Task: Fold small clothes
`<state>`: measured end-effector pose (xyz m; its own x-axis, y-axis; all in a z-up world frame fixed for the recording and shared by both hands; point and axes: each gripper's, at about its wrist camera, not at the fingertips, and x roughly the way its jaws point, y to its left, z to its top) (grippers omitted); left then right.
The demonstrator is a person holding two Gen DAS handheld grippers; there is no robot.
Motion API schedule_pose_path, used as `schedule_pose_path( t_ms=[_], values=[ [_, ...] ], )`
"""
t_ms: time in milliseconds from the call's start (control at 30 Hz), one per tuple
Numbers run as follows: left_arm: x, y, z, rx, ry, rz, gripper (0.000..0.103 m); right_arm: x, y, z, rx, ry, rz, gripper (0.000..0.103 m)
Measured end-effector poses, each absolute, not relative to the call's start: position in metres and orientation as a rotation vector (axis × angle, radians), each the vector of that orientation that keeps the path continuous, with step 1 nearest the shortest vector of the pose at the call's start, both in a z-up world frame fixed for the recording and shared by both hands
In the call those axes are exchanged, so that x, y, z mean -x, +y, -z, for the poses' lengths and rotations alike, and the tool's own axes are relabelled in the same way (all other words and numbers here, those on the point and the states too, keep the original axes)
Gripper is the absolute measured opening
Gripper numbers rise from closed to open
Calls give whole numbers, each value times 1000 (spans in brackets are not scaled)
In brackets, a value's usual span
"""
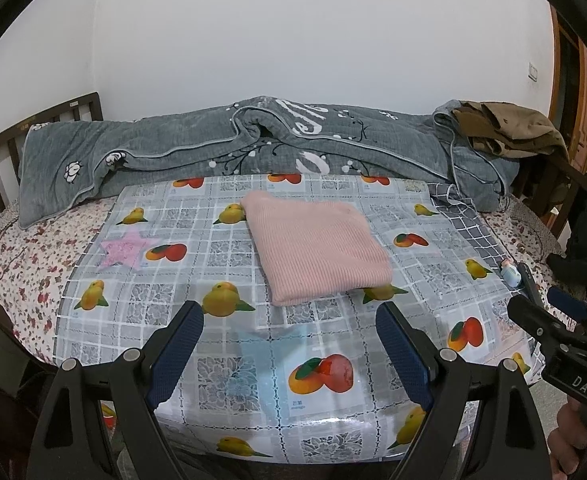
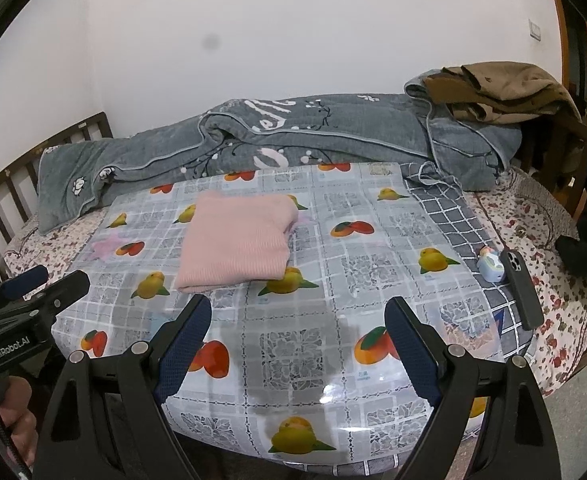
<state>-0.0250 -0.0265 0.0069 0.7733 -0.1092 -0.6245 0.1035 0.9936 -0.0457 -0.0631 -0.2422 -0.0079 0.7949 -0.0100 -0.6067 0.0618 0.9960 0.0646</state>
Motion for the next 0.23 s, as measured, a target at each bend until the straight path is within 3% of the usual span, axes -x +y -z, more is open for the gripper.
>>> schedule_pose_path(
  t_ms=[233],
  values=[
    [23,-29,-12,6,667,118,88,63,-243,4,-81,642,34,87]
  ],
)
